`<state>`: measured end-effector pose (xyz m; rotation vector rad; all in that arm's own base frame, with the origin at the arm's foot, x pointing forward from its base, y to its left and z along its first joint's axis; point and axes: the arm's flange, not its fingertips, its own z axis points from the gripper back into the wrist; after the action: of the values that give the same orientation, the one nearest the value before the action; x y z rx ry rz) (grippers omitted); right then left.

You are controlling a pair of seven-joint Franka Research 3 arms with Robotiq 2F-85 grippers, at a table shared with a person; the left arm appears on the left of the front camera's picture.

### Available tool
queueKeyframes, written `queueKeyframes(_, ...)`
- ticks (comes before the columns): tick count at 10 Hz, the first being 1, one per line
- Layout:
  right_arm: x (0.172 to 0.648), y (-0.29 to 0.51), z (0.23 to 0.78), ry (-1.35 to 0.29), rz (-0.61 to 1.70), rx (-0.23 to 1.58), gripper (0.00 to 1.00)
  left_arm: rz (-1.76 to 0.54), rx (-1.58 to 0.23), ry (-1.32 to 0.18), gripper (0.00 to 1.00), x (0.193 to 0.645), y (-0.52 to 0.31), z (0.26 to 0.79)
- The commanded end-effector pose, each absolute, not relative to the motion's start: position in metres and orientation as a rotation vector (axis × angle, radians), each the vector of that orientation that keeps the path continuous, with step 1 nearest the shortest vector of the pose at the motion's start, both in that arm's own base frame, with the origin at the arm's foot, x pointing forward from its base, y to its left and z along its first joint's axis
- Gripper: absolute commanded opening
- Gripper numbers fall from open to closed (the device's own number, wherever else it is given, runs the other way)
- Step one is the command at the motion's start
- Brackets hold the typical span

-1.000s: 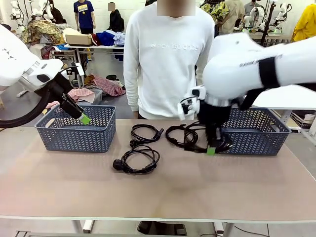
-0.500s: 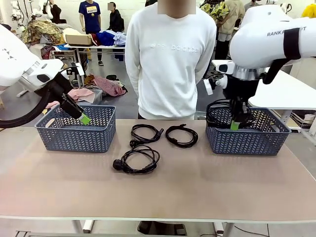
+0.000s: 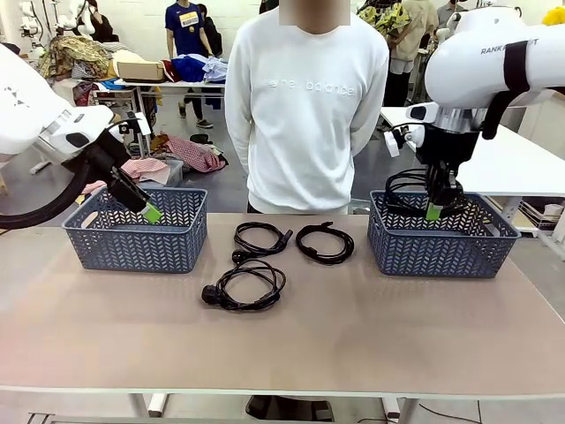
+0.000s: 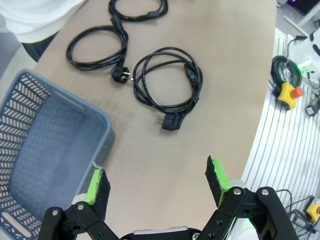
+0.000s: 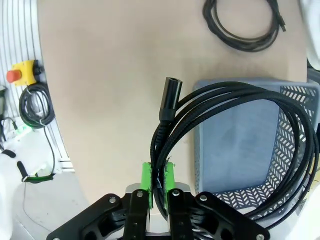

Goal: Organize the cables according to human instructions.
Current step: Pick up a bundle of cables and place it in the basket indicated by the human.

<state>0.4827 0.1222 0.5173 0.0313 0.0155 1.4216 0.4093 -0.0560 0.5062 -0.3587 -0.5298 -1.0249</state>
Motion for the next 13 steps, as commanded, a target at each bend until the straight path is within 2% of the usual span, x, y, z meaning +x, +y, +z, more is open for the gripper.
queueKeyframes(1,0.471,0.129,0.519,0.013,1.438,0.029,0.00,-1.040,-0.384,-0.550,1.00,0.409,-0.055,0.505)
queueKeyframes(5,0.471,0.129,0.519,0.013,1.438,0.029,0.00,-1.040,-0.384,-0.550,1.00,0.409,-0.055,0.505)
queueKeyframes(6,0.476,0.132,0.518,0.016,1.442,0.026,0.12,-1.040,-0.384,-0.550,1.00,0.409,-0.055,0.505)
queueKeyframes(8,0.499,0.104,0.512,-0.005,1.384,0.029,0.12,-1.040,-0.384,-0.550,1.00,0.409,-0.055,0.505)
queueKeyframes(13,0.538,0.060,0.493,-0.010,1.411,0.012,0.12,-1.040,-0.384,-0.550,1.00,0.409,-0.055,0.505)
